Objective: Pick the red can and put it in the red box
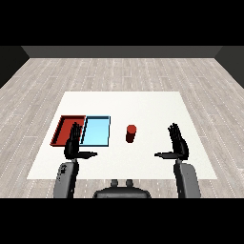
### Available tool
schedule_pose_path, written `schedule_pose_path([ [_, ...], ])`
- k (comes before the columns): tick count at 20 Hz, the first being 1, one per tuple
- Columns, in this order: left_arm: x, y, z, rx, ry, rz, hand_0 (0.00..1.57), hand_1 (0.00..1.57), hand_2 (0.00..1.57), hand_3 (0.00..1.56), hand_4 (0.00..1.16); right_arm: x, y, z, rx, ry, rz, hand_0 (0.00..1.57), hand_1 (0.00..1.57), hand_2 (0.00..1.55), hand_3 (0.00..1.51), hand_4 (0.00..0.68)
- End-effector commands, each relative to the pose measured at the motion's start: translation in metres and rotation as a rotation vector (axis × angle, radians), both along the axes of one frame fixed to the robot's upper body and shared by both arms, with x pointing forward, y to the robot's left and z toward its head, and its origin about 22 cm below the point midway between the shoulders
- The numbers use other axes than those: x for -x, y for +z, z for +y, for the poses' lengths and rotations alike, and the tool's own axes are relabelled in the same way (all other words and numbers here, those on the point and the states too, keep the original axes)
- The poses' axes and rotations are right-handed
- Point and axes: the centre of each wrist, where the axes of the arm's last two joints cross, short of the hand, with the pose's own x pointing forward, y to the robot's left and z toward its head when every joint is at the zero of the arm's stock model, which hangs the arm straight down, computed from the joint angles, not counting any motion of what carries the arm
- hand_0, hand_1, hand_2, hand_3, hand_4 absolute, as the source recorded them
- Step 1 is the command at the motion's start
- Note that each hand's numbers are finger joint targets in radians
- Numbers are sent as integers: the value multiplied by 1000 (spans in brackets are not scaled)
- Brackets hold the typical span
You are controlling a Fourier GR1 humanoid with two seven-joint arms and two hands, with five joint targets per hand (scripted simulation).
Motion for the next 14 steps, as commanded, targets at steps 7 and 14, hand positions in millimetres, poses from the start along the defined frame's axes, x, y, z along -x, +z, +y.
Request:
schedule_pose_path([
  [7, -11, 0, 4, 41, -10, -11, 0, 0, 0, 0, 0, -7, 0, -1, -1, 8, 1, 0, 0, 0, 0, 0],
  [14, 1, 1, -2, 23, -5, -27, 0, 0, 0, 0, 0, -47, 2, 27, -2, 29, 37, 0, 0, 0, 0, 0],
])
